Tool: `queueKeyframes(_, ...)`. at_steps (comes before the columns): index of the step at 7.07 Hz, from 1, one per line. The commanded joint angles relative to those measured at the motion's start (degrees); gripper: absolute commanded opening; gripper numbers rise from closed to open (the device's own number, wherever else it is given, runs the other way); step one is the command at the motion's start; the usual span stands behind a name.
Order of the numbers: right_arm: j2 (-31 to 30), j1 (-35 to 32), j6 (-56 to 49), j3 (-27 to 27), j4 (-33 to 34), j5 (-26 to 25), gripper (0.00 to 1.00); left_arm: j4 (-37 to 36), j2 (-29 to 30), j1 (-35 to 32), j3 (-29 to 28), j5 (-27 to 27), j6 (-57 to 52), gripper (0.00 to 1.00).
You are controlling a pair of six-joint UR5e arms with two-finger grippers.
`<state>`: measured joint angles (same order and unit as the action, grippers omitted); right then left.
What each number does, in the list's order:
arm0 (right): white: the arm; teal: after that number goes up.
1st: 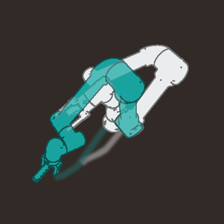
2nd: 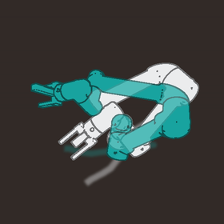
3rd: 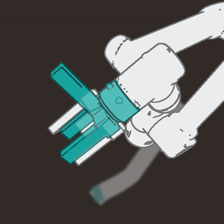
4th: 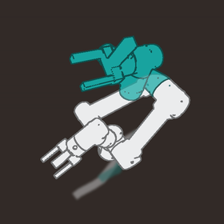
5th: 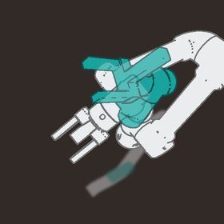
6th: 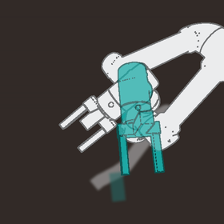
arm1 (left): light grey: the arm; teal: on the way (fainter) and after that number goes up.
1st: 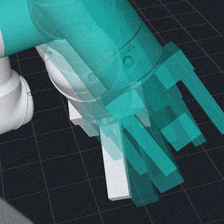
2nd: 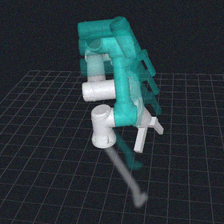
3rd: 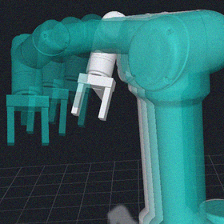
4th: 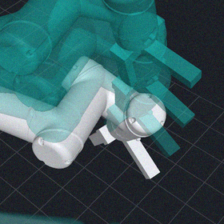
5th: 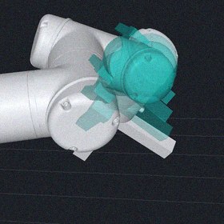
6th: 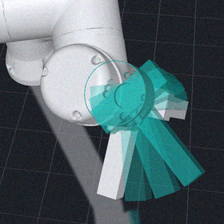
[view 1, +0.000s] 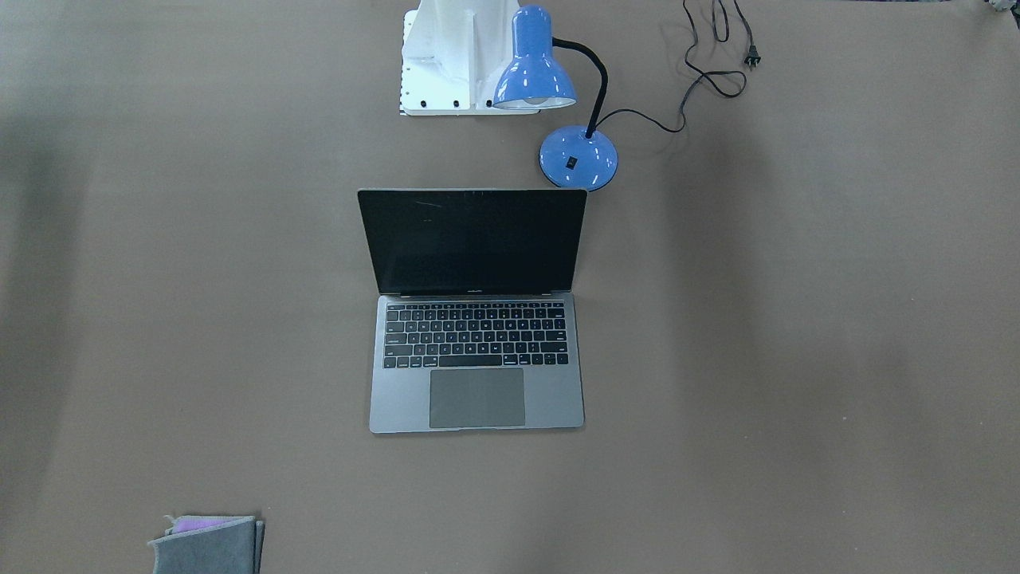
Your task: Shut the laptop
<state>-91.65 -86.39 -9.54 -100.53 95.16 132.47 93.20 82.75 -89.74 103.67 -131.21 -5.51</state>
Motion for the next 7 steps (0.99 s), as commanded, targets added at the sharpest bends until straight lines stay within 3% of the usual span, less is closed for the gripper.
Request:
queueKeyframes(1, -0.02, 1.39, 0.22, -0.02, -0.07, 0.42, 1.0, 0.66, -0.04, 0.0, 0.04, -0.01, -0.03, 0.97)
queueKeyframes(7, 0.07, 2.53, 0.31, -0.98, -0.07, 3.5, 1.0, 1.63, -0.3, 0.87, -0.31, -1.14, 0.06, 0.98)
